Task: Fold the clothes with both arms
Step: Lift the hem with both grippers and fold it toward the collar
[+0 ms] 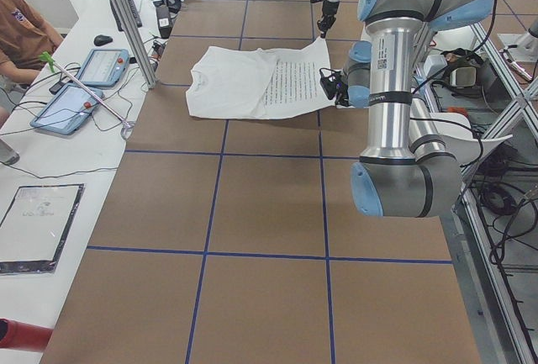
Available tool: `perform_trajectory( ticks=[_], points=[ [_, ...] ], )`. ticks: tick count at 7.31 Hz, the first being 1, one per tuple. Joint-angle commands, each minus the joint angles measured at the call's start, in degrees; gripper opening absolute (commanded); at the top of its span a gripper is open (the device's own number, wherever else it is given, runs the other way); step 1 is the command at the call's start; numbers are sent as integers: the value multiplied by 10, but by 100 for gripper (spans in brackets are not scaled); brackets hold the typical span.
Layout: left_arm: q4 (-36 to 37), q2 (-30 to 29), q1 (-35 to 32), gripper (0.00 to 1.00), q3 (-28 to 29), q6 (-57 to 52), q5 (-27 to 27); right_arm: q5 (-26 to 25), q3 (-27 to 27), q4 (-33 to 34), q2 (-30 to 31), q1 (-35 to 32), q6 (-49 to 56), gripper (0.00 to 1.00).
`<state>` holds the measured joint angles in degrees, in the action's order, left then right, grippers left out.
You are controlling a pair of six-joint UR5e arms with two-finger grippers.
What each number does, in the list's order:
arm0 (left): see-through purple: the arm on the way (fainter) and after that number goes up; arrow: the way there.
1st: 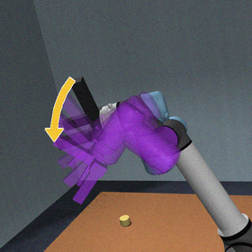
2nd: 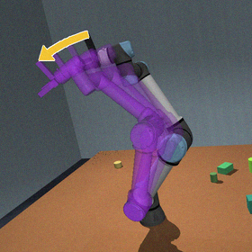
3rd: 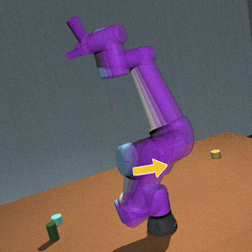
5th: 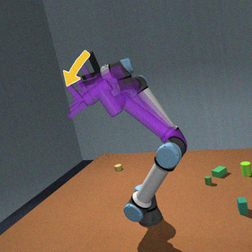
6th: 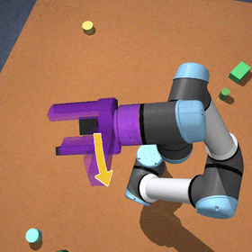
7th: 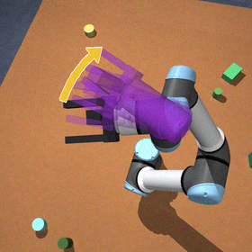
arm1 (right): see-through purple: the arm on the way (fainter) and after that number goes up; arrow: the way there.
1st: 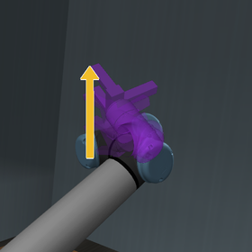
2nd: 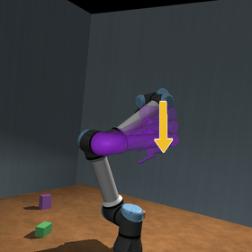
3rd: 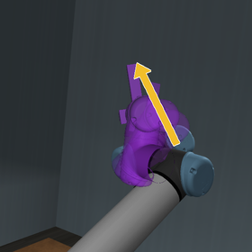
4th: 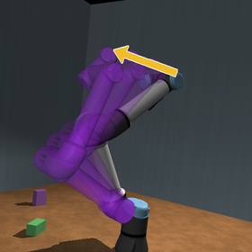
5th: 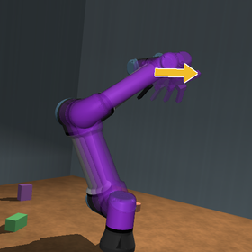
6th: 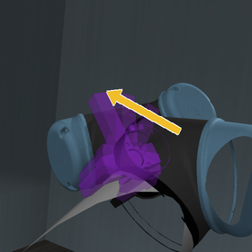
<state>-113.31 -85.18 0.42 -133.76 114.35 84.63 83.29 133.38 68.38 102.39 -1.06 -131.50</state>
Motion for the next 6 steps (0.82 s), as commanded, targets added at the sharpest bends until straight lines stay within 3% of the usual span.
perform_trajectory(
  ticks=[1, 4, 6],
  points=[
    [1, -3, 2, 0, -23, 6, -6, -2, 7, 0, -1, 1, 2, 0],
    [12, -77, -94, 0, -17, -99, -2, 5, 31, 0, -7, -95, 10, 0],
    [60, -170, -185, 0, 57, -166, -1, 71, 4, 1, -26, -174, 93, 0]
  ],
)
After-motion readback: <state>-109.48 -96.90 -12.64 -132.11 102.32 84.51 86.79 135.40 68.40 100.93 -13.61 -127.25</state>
